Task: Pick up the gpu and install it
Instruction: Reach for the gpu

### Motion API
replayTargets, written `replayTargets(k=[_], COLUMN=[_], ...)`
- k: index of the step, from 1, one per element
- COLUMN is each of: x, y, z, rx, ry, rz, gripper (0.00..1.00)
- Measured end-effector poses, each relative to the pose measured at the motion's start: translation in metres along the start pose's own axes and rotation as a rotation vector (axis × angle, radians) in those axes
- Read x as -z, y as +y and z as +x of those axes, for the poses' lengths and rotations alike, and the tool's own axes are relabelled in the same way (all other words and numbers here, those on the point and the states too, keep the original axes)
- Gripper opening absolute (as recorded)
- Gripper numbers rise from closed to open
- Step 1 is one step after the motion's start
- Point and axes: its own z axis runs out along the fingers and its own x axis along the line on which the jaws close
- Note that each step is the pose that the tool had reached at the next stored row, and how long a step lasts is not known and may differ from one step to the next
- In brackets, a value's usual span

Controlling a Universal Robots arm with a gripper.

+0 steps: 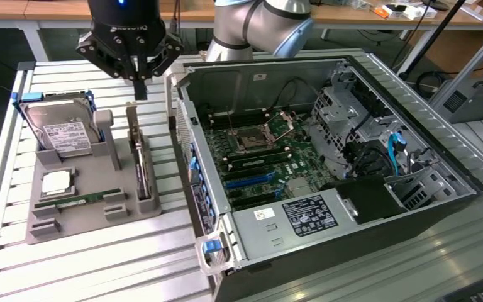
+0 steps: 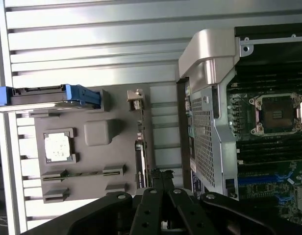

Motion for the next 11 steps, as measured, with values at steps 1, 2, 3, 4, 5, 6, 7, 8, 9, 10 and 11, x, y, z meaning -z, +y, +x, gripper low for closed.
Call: replayTargets(k=[1, 2, 3, 4, 5, 6, 7, 8, 9, 10, 11], x=[-0.0001, -0.0003, -0.0004, -0.0004, -0.0005, -0.0004, -0.0004, -0.0004, -0.0004, -0.0003, -0.0003], y=[-0.0001, -0.0002, -0.0003, -0.0004, -0.0004, -0.0004, -0.0004, -0.0004, -0.0004, -0.0005, -0.0008], z=[0.0027, 0.0048, 0.0071, 0.0081, 0.0081, 0.0081, 0.0081, 0.0081, 0.0082, 0.0083, 0.0092], rx=[0.0, 0.0, 0.0, 0.0, 0.0, 0.0, 0.0, 0.0, 0.0, 0.0, 0.0], ry=[0.0, 0.0, 0.0, 0.0, -0.0001, 0.0, 0.0, 0.0, 0.0, 0.0002, 0.0002], rz=[0.0001, 0.0, 0.0001, 0.0, 0.0, 0.0, 0.0, 0.0, 0.0, 0.0002, 0.0002], gripper=[0.11, 0.11, 0.11, 0.11, 0.11, 0.11, 0.11, 0.11, 0.11, 0.11, 0.11])
